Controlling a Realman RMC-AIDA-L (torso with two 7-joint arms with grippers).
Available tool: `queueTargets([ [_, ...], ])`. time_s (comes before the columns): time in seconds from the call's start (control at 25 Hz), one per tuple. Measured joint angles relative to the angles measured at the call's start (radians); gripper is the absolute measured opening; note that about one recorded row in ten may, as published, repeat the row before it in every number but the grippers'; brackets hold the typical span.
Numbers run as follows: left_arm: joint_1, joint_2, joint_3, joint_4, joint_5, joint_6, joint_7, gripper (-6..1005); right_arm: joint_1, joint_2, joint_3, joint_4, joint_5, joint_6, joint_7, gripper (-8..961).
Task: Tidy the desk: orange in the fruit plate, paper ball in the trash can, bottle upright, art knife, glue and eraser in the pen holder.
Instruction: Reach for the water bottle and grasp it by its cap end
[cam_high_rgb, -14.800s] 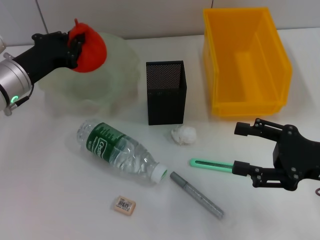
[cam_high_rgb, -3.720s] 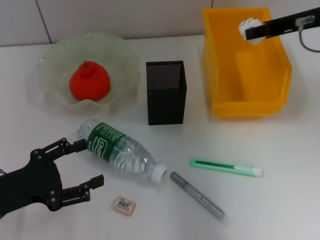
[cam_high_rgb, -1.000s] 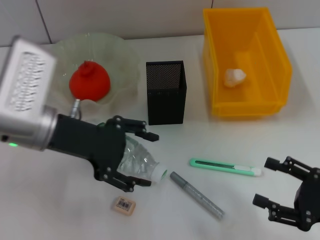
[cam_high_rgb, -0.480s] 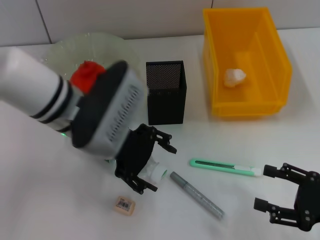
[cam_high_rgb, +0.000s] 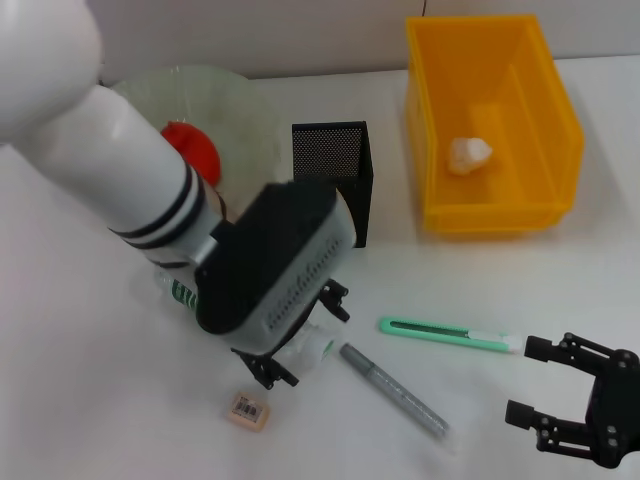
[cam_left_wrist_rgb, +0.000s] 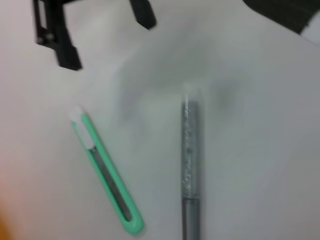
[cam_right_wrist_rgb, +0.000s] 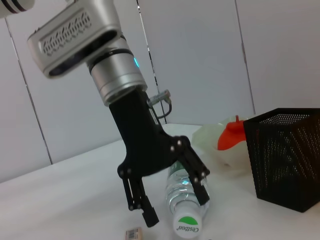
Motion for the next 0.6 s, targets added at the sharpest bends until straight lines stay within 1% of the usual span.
queueTargets([
  [0.08, -0.012, 0.000, 0.048, 0.002, 0.025, -0.020, -0.028, 845, 0.000, 0.001, 0.000, 0.003, -0.001, 0.000, 0.000, 817],
  [0.28, -0.025, 0.000, 0.087, 0.002, 0.042, -0.051, -0.064, 845, 0.000, 0.002, 0.000, 0.007, -0.003, 0.000, 0.001, 816],
  [0.6, -0.037, 0.000, 0.120, 0.002, 0.039, -0.067, -0.091, 844, 0.000, 0.002, 0.000, 0.008, -0.003, 0.000, 0.001, 817],
])
